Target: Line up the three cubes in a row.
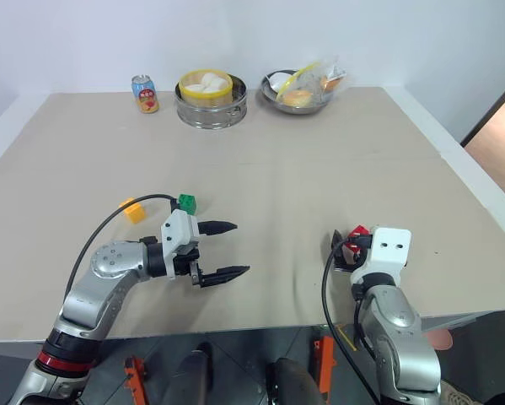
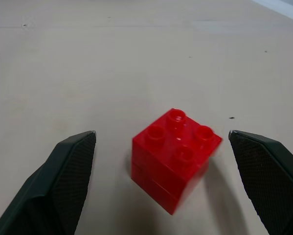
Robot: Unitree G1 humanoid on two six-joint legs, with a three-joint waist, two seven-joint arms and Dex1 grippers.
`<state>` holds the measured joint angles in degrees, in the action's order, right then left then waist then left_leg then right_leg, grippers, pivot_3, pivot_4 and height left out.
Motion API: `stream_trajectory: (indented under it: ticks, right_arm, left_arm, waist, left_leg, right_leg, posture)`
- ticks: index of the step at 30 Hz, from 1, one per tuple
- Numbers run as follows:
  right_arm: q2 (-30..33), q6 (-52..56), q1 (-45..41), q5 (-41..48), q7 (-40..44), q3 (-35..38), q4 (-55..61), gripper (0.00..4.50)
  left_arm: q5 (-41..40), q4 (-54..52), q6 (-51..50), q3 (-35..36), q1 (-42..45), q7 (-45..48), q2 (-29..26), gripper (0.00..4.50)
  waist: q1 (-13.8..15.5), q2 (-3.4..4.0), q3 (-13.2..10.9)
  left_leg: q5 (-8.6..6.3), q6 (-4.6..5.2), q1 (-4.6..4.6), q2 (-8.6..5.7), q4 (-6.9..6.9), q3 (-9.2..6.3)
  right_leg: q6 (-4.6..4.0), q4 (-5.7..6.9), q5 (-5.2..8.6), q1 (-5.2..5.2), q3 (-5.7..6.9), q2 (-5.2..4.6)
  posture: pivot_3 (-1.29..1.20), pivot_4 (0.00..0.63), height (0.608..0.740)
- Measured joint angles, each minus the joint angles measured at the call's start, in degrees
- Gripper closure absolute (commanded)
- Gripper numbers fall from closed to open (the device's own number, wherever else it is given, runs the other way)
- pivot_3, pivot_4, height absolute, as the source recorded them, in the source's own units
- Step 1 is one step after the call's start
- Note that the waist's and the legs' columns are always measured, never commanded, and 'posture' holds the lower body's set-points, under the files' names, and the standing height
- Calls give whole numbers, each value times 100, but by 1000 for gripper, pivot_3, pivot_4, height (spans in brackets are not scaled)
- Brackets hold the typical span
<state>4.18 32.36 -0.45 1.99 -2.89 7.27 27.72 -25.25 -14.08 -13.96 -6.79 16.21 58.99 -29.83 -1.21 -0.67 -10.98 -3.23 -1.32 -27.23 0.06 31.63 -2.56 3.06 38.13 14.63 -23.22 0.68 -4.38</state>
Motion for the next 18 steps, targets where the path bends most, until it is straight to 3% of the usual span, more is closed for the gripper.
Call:
stream_trajectory:
  ticks: [4, 7, 18]
  right_arm:
    - [-1, -9, -35, 60, 11, 163, -148, 1609]
    - [5, -14, -35, 90, 25, 209, -150, 2504]
    - [392, 13, 11, 103, 463, -125, 50, 2634]
  left_arm:
    - [1, -1, 0, 0, -1, -10, -12, 0]
    - [1, -1, -1, 0, -1, -14, -15, 0]
    - [4, -1, -2, 1, -65, -86, -17, 0]
  waist:
    - [0, 0, 0]
    - [0, 0, 0]
    - [-5, 1, 0]
  left_leg:
    - [0, 0, 0, 0, 0, 1]
    - [0, 0, 0, 2, 0, 2]
    - [0, 0, 0, 10, 0, 7]
  right_leg:
    - [1, 0, 0, 0, 0, 1]
    - [1, 0, 0, 3, 0, 5]
    - [-1, 0, -1, 3, -4, 8]
  posture:
    - [0, 150, 740]
    - [0, 150, 740]
    - [0, 150, 740]
